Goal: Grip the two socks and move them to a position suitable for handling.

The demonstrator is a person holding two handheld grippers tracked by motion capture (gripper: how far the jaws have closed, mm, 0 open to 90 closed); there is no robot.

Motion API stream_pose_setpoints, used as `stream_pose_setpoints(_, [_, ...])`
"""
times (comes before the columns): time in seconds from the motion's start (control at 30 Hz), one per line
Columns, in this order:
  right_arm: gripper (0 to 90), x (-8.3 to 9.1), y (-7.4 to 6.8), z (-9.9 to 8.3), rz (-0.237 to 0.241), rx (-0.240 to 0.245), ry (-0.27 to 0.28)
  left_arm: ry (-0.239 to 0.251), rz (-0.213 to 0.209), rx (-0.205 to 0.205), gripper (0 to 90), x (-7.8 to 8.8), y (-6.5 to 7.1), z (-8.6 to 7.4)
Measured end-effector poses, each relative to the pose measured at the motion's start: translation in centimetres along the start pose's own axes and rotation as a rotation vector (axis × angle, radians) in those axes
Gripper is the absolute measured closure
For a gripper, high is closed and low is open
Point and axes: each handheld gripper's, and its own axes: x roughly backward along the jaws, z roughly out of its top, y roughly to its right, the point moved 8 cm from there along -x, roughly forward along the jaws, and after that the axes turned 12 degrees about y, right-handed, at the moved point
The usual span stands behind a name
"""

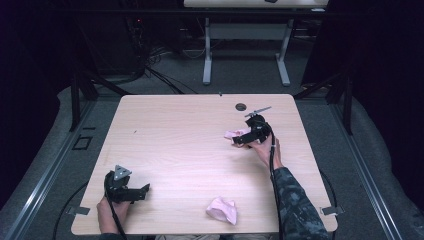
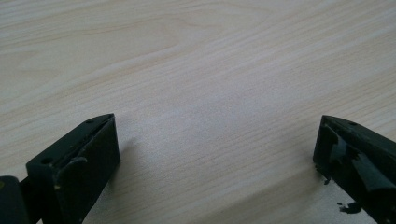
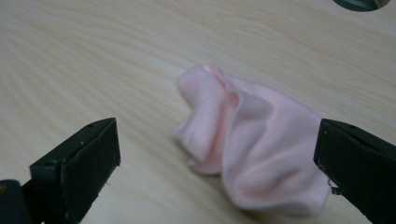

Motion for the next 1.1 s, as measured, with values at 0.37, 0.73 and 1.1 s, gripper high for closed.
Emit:
stream_pose_setpoints(0.37, [13.5, -3.6, 1.9, -1.1, -0.055, -0.076, -0.084, 0.001, -0.003, 0.000, 0.4, 0.0, 0.0, 0.0])
stream_pose_setpoints(0.73, [65.2, -3.1, 1.8, -1.0, -0.085, -0.016, -0.064, 0.000, -0.004, -0.003, 0.4, 0.0, 0.0, 0.0])
stream_pose_setpoints(1.1, [77.3, 2.3, -2.6, 1.4, 0.069, 0.012, 0.068, 0.001, -0.004, 0.000, 0.4, 0.0, 0.0, 0.0])
